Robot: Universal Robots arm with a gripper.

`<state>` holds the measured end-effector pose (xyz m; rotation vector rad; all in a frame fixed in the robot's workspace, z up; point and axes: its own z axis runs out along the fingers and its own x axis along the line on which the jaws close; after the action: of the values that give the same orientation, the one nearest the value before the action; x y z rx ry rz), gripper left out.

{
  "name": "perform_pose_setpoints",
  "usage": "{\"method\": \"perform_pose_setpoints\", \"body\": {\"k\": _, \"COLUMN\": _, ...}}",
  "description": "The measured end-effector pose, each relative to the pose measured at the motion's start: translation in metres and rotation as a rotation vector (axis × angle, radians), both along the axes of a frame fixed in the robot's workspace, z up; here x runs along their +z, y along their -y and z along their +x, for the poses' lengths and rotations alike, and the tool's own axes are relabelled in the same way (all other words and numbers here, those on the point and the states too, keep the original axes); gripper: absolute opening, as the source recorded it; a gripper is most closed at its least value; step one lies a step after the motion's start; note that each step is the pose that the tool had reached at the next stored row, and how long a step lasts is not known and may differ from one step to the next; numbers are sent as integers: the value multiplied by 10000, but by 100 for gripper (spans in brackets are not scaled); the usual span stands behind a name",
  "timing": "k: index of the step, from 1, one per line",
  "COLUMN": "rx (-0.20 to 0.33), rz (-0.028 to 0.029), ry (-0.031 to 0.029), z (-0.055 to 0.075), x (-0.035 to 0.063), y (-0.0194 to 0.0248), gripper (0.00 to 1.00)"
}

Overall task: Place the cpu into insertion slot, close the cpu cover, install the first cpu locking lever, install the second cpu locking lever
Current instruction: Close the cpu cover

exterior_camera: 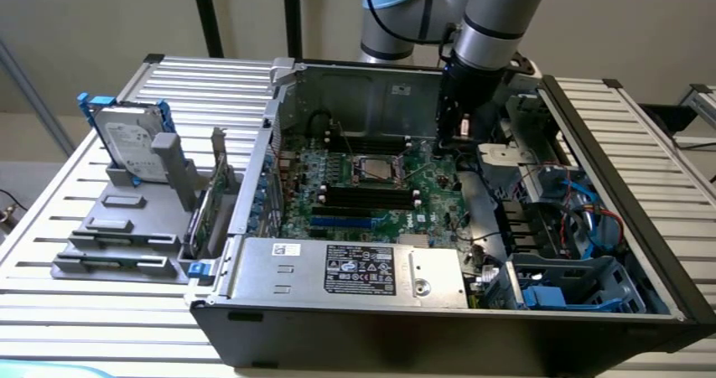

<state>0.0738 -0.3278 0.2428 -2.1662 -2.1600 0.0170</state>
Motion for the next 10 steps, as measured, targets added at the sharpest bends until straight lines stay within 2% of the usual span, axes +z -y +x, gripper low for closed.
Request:
{"method": "perform_pose_setpoints", "body": {"k": 1, "rx": 0, "rz": 1, "ry": -157, "z": 0, "x": 0, "y": -1, "gripper": 11}}
{"method": "perform_pose_setpoints", "body": {"k": 5, "rx": -1, "rz": 1, "ry": -863, "z": 0, "x": -1, "y": -1, "gripper": 11}}
{"method": "perform_pose_setpoints", "body": {"k": 6, "rx": 0, "rz": 1, "ry": -995, "z": -1, "x": -1, "y": -1, "gripper": 11}}
{"method": "perform_pose_setpoints", "body": {"k": 7, "rx": -1, "rz": 0, "ry": -1098, "z": -7, "x": 0, "y": -1, "gripper": 11}}
{"method": "perform_pose_setpoints", "body": {"k": 10, "rx": 2, "rz": -2, "ry": -1281, "z": -49, "x": 0, "y": -1, "gripper": 11}}
